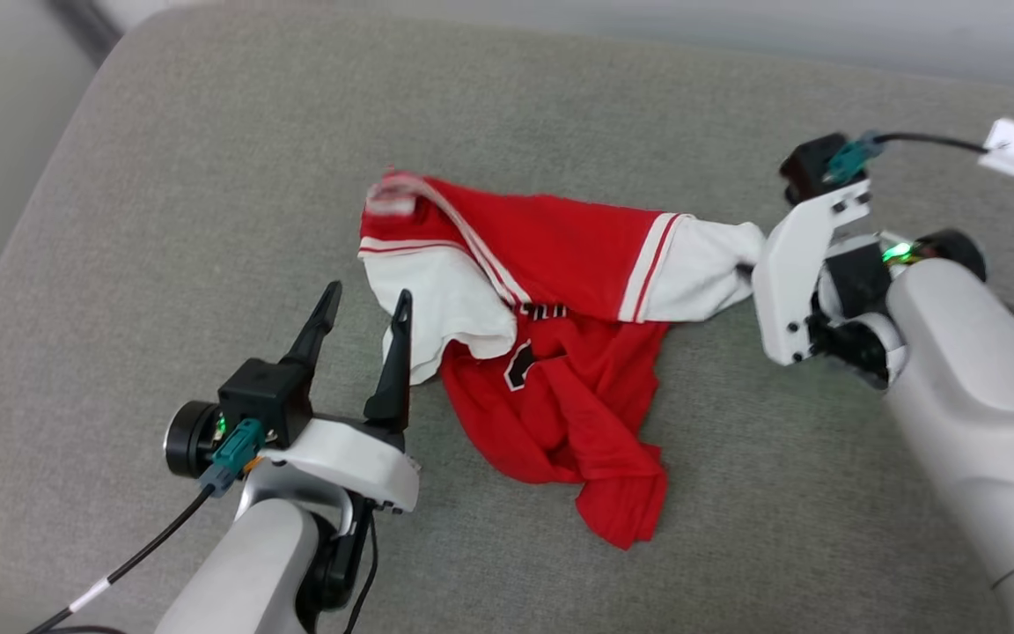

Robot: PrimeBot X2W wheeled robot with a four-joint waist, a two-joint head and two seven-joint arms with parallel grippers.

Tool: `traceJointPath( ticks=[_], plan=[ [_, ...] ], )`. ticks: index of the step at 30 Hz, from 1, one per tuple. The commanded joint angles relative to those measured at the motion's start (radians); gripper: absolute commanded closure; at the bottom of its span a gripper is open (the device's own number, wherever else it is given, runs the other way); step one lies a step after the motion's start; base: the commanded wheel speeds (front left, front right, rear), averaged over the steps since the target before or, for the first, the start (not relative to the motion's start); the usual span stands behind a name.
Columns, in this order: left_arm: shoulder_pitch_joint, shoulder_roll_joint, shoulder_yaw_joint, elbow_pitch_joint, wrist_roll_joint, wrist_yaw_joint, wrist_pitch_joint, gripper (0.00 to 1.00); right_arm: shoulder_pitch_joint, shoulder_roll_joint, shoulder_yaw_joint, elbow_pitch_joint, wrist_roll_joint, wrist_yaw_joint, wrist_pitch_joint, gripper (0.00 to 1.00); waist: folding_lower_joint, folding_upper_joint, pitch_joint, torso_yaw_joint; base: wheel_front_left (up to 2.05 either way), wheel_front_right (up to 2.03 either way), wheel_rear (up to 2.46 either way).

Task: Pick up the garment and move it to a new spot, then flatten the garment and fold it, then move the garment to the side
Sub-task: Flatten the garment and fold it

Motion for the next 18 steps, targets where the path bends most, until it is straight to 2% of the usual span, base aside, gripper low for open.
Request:
traceJointPath(
  ticks=[1, 6, 11, 15, 18],
  plan=[
    [0.016, 0.005, 0.004, 0.001, -0.001, 0.006, -0.004, 0.0, -0.001, -0.009, -0.005, -0.018, 0.004, -0.001, -0.011, 1.0, -0.0001, 0.0, -0.024, -0.023, 0.0, 0.0, 0.0],
    [0.062, 0.029, 0.015, -0.009, -0.009, 0.027, 0.008, 0.0, 0.066, -0.074, -0.053, -0.128, -0.009, -0.001, -0.033, 1.0, -0.0001, 0.0, -0.079, -0.078, 0.0, 0.0, 0.0],
    [0.114, 0.052, 0.026, -0.042, -0.018, 0.055, 0.027, 0.0, 0.207, -0.133, -0.187, -0.249, -0.044, -0.001, 0.008, 1.0, -0.0001, 0.0, -0.12, -0.126, 0.0, 0.0, 0.0],
    [0.143, 0.066, 0.03, -0.073, -0.023, 0.07, 0.044, 0.0, 0.374, -0.14, -0.336, -0.338, -0.091, -0.001, 0.056, 1.0, -0.0001, 0.0, -0.129, -0.148, 0.0, 0.0, 0.0],
    [0.157, 0.076, 0.029, -0.089, -0.026, 0.078, 0.058, 0.0, 0.502, -0.106, -0.452, -0.383, -0.122, -0.001, 0.088, 1.0, -0.0001, 0.0, -0.13, -0.154, 0.0, 0.0, 0.0]
  ],
)
